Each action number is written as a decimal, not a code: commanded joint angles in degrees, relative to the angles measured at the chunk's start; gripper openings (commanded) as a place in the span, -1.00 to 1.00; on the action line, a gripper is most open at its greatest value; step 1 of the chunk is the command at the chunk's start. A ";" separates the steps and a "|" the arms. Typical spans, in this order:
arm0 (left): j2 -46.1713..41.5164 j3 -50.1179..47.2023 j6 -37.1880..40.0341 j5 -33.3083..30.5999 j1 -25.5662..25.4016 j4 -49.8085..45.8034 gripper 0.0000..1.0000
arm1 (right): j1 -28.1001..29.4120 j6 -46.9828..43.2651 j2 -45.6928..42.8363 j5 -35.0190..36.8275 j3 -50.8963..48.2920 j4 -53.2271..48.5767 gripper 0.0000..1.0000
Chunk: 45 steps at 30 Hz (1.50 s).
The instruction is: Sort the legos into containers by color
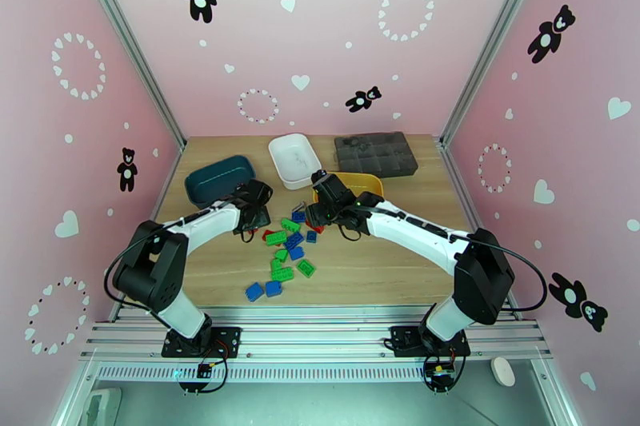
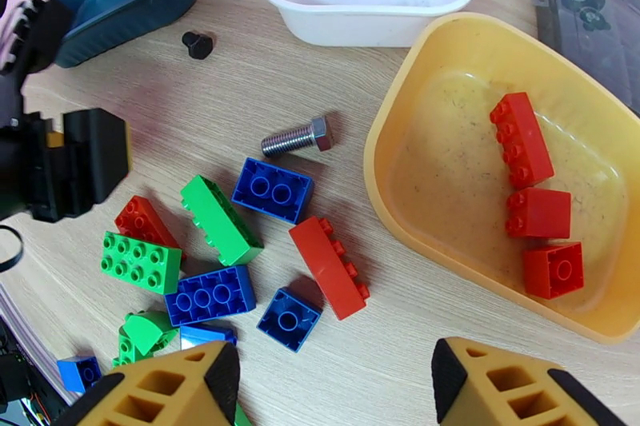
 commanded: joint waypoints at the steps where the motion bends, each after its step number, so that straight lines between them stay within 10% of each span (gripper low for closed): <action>1: 1.12 -1.55 -0.08 2.45 1.12 3.04 0.41 | 0.21 0.87 -0.43 0.79 -0.55 0.54 0.35; 11: 2.16 -2.59 0.22 3.75 2.00 4.78 0.24 | 0.25 1.12 -0.07 0.61 -1.09 1.19 0.33; 22: -1.12 -2.51 1.19 11.32 1.88 6.02 -0.38 | -0.90 1.22 0.43 -1.15 -1.09 1.85 0.33; 33: -7.33 3.02 1.99 28.02 -1.82 9.06 -0.45 | -6.67 2.60 -1.12 -8.32 -2.44 4.33 0.34; 45: 4.43 19.03 -0.73 37.90 -9.31 12.80 -0.44 | -13.14 4.35 -9.59 -10.12 -9.08 4.96 0.38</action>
